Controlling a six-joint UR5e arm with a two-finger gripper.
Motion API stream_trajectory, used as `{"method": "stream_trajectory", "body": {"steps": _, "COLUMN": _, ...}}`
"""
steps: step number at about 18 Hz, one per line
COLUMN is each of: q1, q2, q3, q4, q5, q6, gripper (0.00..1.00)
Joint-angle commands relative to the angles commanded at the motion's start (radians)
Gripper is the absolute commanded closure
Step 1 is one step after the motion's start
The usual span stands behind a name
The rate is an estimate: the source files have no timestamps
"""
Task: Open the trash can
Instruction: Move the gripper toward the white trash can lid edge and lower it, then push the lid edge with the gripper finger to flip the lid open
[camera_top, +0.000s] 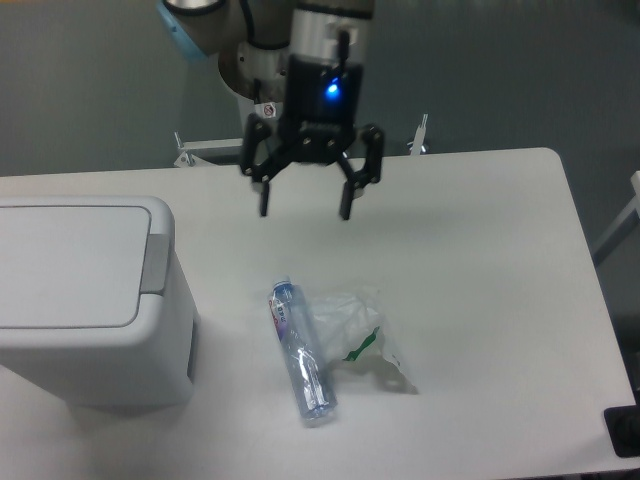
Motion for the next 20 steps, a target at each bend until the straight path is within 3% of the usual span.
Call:
{"method": "stream_trajectory", "body": {"steps": 6, "q1": -0.061, "q2": -0.025, "q3": -0.011, "q4": 0.015, "q5": 0.0, "q6": 0.0, "gripper": 0.0}}
{"method": "stream_trajectory", "body": {"steps": 20, "q1": -0.098, "q2": -0.045, "q3": -0.023, "q4": 0.017, "q5": 0.002, "q6": -0.005, "gripper": 0.0}}
